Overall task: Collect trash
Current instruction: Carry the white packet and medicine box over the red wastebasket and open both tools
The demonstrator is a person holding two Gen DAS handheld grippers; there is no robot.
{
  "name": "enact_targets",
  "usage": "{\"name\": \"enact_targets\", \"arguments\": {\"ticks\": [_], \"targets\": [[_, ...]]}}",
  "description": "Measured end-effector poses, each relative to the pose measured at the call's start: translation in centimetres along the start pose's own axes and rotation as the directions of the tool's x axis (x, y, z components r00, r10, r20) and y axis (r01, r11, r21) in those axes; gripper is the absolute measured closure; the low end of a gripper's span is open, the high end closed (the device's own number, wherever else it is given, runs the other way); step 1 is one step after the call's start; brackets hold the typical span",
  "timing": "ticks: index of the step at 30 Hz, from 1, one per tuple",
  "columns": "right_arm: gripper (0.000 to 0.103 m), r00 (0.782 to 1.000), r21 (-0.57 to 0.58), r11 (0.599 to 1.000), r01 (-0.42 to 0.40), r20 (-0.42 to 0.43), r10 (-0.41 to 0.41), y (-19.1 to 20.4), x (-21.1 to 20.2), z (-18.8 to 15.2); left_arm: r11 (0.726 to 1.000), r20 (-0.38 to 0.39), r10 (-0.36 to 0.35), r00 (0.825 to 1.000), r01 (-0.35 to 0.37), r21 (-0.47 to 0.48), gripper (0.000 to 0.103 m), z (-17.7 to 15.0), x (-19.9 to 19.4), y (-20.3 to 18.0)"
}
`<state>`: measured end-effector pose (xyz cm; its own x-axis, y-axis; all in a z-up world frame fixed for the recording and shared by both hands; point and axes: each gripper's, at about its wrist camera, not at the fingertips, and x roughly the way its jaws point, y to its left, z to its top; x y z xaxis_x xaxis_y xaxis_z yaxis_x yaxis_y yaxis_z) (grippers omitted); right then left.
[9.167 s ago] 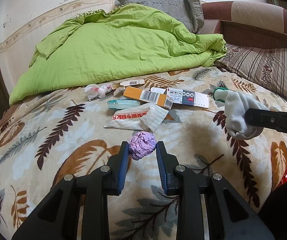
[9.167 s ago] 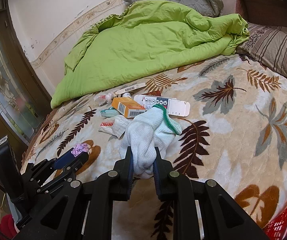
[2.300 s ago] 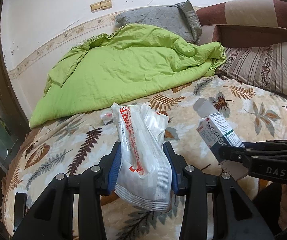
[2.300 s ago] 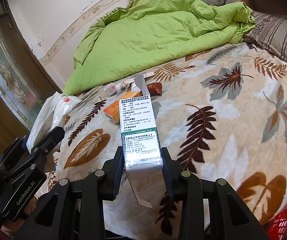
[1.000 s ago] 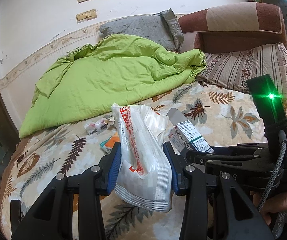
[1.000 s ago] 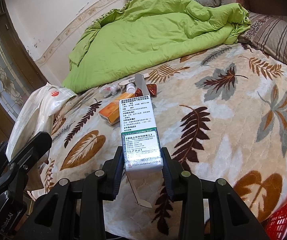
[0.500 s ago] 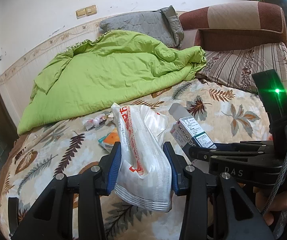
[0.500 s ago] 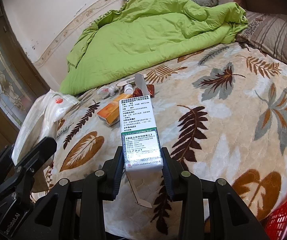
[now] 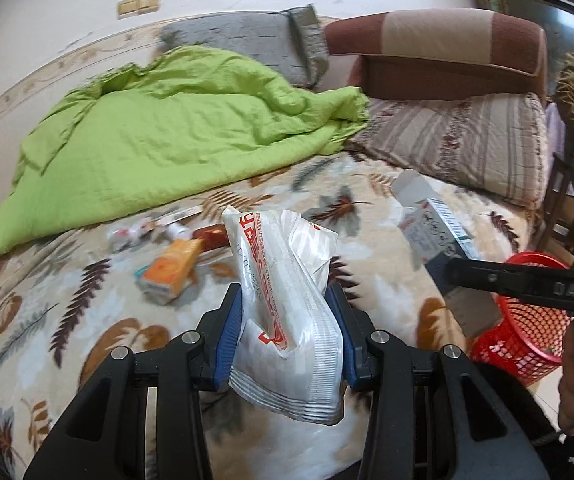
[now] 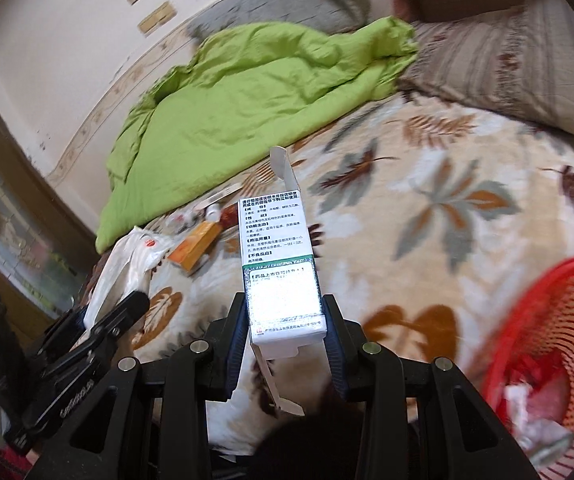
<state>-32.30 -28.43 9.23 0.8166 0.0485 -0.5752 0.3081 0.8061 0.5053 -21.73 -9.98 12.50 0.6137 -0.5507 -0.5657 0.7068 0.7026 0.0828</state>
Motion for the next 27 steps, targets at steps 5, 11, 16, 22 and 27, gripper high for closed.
{"name": "enact_targets", "arguments": {"ticks": [5,11,16,22,27], "targets": [[0.064,0.997,0.040,0.997,0.069,0.043,-0.071,-2.4,-4.1,-1.7,0.995,-0.003,-0.078,0.997,0.078,0.057,0.062,1.1,0.4,-3.7],[0.064,0.988,0.146,0.982,0.123,0.072,-0.135,-7.0,-7.7,-3.6,0.972,-0.015,-0.175,0.984,0.175,0.158,0.062,1.7,0.2,-8.9],[0.064,0.976,0.212,0.963,0.166,0.102,-0.190,-10.3,-10.3,-4.2,0.937,-0.059,-0.283,0.957,0.289,0.197,0.062,2.3,0.4,-12.7],[0.064,0.960,0.283,0.935,0.216,0.113,-0.256,-13.6,-12.9,-5.0,0.896,-0.122,-0.385,0.915,0.402,0.186,0.062,3.3,1.6,-16.3],[0.064,0.949,0.327,0.914,0.242,0.115,-0.293,-15.5,-14.4,-5.1,0.855,-0.189,-0.460,0.868,0.490,0.171,0.062,3.8,3.0,-19.8]]}}
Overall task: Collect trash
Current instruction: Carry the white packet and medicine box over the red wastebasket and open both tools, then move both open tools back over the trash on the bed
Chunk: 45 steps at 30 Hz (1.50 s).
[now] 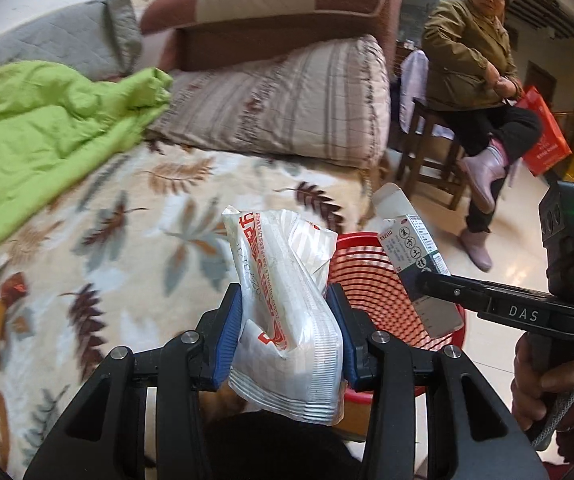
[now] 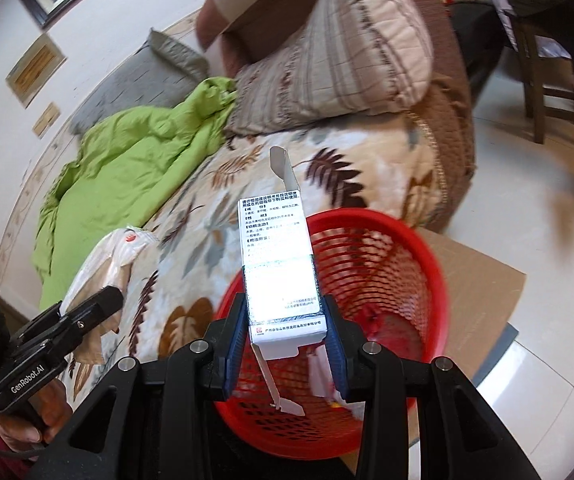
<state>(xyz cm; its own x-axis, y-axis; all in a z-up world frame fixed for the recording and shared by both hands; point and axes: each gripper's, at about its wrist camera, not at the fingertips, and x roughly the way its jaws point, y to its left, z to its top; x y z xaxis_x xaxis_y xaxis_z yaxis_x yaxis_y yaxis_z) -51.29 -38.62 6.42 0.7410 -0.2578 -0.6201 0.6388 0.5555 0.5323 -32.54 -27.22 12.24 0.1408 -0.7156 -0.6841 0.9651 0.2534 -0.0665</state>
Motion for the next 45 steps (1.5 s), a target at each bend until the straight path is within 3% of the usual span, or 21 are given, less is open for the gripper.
{"name": "enact_targets", "arguments": {"ticks": [7,9,14,22,31,37,41,45], "targets": [[0.062,0.999,0.024,0.999,0.030,-0.016,-0.030,-1.1,0.1,0.9,0.995,-0.048,-0.099,0.994,0.100,0.012,0.057,0.9,3.1,-2.6],[0.054,0.999,0.023,0.999,0.041,-0.019,-0.040,-1.4,0.2,1.1,0.995,-0.057,-0.095,0.994,0.096,0.021,0.044,1.0,3.6,-3.0],[0.053,0.998,0.004,0.998,0.061,-0.008,-0.061,-1.4,0.1,1.2,0.996,-0.049,-0.085,0.995,0.085,0.000,0.040,0.5,3.3,-2.2],[0.052,1.000,-0.124,0.992,-0.021,0.008,0.022,3.3,0.4,1.1,0.992,-0.019,-0.004,1.000,0.001,-0.128,0.040,-1.2,0.4,2.3],[0.049,0.996,-0.240,0.967,-0.090,-0.015,0.088,9.5,1.3,-0.9,0.940,-0.020,0.138,0.990,-0.138,-0.312,0.040,-6.1,-5.7,8.8],[0.049,0.991,-0.235,0.963,-0.131,-0.046,0.124,12.6,2.1,-2.9,0.923,-0.039,0.184,0.982,-0.186,-0.336,0.040,-10.0,-9.4,10.1],[0.037,0.987,-0.271,0.950,-0.158,-0.052,0.149,15.1,2.0,-4.7,0.908,-0.013,0.260,0.966,-0.249,-0.336,0.038,-11.2,-11.6,10.3],[0.034,0.982,-0.307,0.933,-0.189,-0.080,0.173,16.7,1.8,-5.7,0.912,-0.015,0.280,0.960,-0.271,-0.309,0.034,-12.3,-12.6,9.8]]}}
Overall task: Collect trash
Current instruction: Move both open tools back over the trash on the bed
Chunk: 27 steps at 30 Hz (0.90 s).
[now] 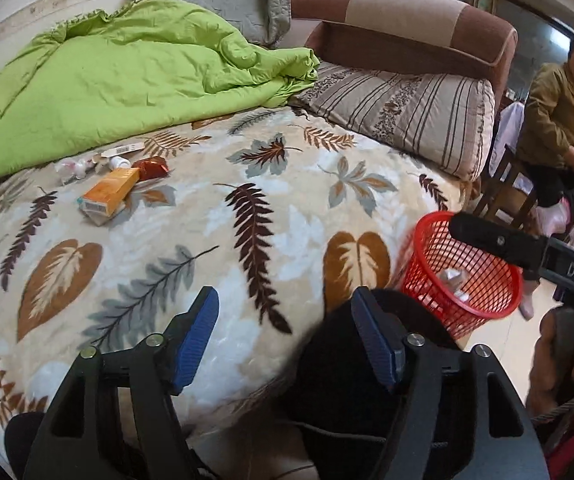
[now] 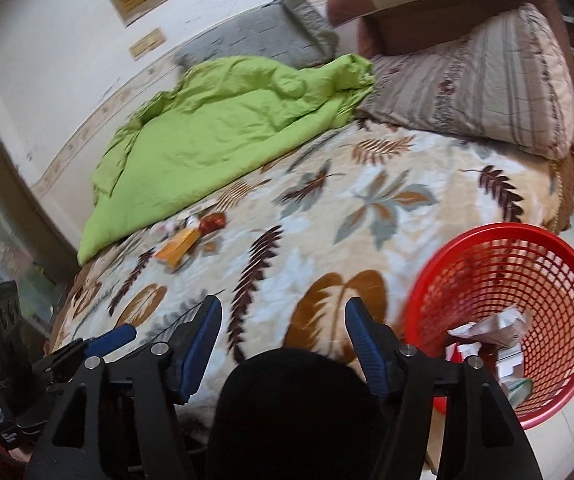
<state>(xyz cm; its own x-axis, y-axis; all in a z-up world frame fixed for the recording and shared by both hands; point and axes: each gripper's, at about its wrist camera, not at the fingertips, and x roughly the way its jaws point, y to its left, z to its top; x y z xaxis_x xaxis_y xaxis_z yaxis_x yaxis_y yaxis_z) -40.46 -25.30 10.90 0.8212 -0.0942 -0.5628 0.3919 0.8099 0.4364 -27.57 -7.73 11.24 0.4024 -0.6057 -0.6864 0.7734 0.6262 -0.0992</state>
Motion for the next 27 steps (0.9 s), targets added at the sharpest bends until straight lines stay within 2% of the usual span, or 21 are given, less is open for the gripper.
{"name": "enact_targets", "arguments": {"ticks": [5,13,19,27], "targets": [[0.034,1.000,-0.030,1.000,-0.001,-0.026,0.000,1.3,0.1,-0.5,0.999,0.002,0.029,1.000,-0.028,-0.029,0.029,-0.9,-0.9,1.2],[0.034,0.999,-0.082,0.997,-0.007,-0.044,0.003,2.7,0.2,-0.8,0.992,0.031,0.038,0.999,-0.034,-0.122,0.027,-2.0,-2.2,3.6],[0.034,0.997,-0.103,0.994,-0.028,-0.069,0.021,3.4,1.1,-0.9,0.993,0.036,0.059,0.998,-0.055,-0.109,0.026,-2.1,-2.7,4.0],[0.034,0.995,-0.131,0.991,-0.041,-0.090,0.030,4.0,1.8,-1.0,0.982,0.067,0.167,0.984,-0.160,-0.101,0.026,-1.3,-3.5,5.5]]}}
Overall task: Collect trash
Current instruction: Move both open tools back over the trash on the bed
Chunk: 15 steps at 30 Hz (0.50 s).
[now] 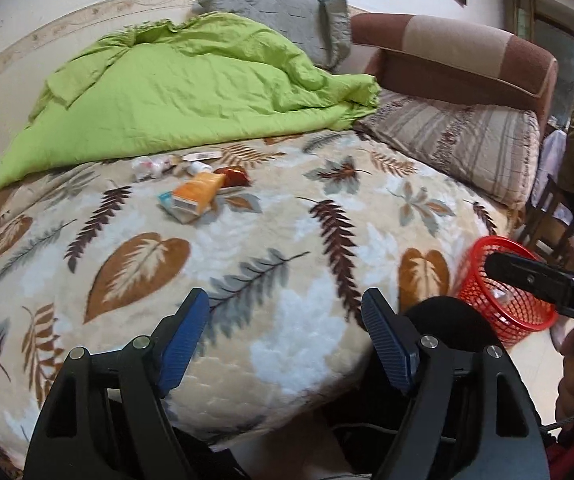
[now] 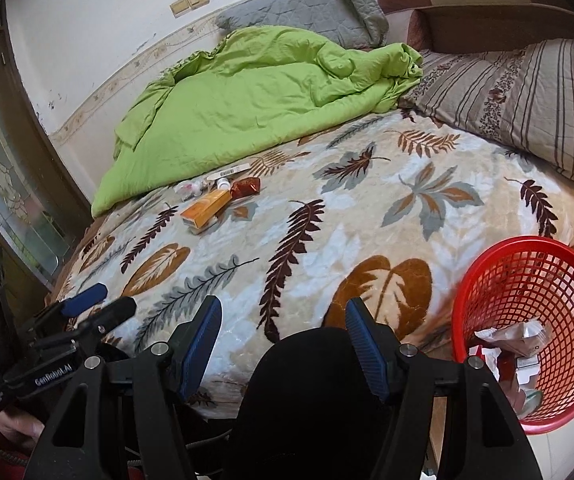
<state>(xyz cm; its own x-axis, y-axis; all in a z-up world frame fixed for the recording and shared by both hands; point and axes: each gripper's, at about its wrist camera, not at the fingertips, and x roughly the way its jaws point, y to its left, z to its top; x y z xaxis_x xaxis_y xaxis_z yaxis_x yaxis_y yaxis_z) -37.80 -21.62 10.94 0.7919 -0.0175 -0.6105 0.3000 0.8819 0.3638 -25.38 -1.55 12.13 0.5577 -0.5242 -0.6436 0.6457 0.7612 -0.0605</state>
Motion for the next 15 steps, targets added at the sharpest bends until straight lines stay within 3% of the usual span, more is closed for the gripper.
{"name": "enact_targets", "arguments": {"ticks": [15], "targets": [[0.034,0.997,0.008,1.000,-0.026,-0.068,0.026,0.0,2.8,0.7,0.998,-0.053,0.007,0.999,-0.011,-0.062,0.026,0.0,1.5,2.3]]}}
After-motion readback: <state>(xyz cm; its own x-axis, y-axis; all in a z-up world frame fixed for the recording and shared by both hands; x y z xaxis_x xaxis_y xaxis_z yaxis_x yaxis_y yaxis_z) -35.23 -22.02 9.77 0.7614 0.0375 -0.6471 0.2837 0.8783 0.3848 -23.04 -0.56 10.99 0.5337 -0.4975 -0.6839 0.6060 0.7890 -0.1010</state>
